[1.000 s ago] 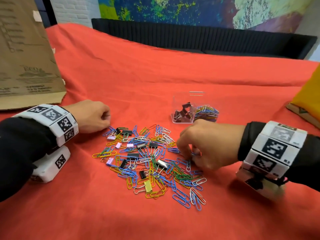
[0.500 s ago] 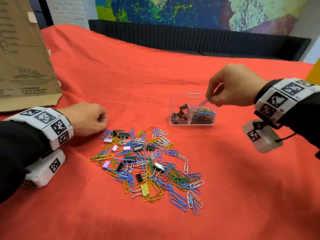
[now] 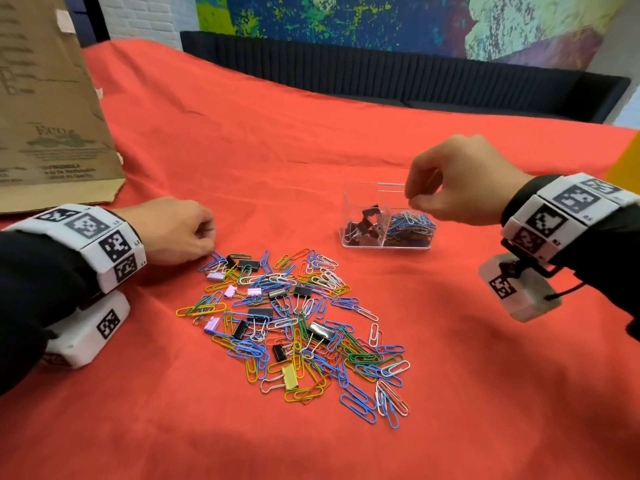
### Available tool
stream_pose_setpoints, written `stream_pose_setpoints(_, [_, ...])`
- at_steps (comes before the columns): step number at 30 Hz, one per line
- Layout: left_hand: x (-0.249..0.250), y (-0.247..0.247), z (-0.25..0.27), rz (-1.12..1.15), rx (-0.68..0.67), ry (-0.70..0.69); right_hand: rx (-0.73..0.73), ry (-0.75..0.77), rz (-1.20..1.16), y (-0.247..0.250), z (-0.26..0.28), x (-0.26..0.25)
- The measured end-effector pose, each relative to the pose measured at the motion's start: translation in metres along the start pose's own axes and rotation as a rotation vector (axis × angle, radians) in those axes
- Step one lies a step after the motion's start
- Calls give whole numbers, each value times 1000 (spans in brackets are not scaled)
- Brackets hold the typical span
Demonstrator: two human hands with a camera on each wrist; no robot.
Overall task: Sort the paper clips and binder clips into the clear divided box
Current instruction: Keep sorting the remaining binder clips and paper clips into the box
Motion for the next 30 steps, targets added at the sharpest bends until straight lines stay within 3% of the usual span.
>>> stream_pose_setpoints(9, [1, 3, 1, 6, 9, 12, -633, 258, -37, -81, 41, -73])
stream_pose_setpoints(11, [1, 2, 0, 5, 9, 10, -683, 331, -19, -90, 49, -84])
stream_pose_setpoints(15, [-1, 1, -1, 5, 7, 1, -687, 405, -19, -94, 58, -103])
stream_pose_setpoints(19, [-4, 0, -3, -6, 33, -17, -577, 405, -80, -87, 56, -110])
stream_pose_setpoints(30, [-2, -1, -4, -9, 18, -29, -388, 250, -132, -53, 42, -89])
Point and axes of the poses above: each hand's wrist, its own z-axis away from the middle knuckle, its own y-axis out of the back of the hand, x = y × z, the point moved 8 cm from there along -z, towards the middle knuckle
